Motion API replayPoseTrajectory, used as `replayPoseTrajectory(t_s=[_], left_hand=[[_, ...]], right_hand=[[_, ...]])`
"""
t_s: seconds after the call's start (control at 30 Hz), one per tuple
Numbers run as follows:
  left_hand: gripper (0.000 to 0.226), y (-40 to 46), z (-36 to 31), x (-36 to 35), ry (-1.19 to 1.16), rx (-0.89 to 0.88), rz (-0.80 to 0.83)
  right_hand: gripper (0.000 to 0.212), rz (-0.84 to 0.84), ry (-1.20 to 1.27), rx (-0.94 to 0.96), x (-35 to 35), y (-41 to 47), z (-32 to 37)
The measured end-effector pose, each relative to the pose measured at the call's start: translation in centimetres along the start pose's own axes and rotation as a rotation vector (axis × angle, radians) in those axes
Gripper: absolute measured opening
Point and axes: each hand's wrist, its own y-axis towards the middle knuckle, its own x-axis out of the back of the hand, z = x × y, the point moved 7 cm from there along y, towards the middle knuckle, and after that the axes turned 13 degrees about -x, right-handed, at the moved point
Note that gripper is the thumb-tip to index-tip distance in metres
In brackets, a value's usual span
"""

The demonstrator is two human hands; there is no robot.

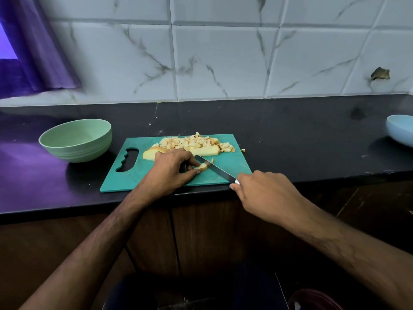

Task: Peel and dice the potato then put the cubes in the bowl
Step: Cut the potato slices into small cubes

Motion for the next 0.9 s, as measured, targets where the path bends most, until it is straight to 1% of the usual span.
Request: replayPoseTrajectory(t_s=[0.2,0.33,0.43,0.57,0.7,0.77,0.9], left_hand=[[0.016,-0.2,-0.1,0.2,0.022,0.008,-0.008],[0.019,-0.2,-0.4,0.4,0.015,0.008,-0.023],[0.018,-0.2,-0.4,0.5,0.025,0.009,-0.041],[0.017,-0.3,-0.5,0.5,0.023,0.000,-0.039],[0.035,-0.2,-0.6,0.6,0.008,0.015,-0.029],[0.039,-0.2,-0.7,0.7,0.010,0.017,-0.025],[0.029,-0.2,-0.7,0.7,0.014,0.019,-0.048]], right_hand=[[0.038,0.023,-0.016,0.021,0.5,1.0,0.4],[0.037,0.021,-0.007,-0.011,2.2,0.4,-0.7],[0.038,0.000,-0.038,-0.005,1.6,-0.8,-0.7],[0.038,-0.009,-0.011,-0.018,0.3,-1.1,0.0],[0.034,0.010,0.003,0.002,0.1,-0.3,0.8],[0.033,0.022,0.002,0.011,0.1,0.3,1.2],[0.036,0.024,-0.021,0.002,1.0,0.7,0.9]])
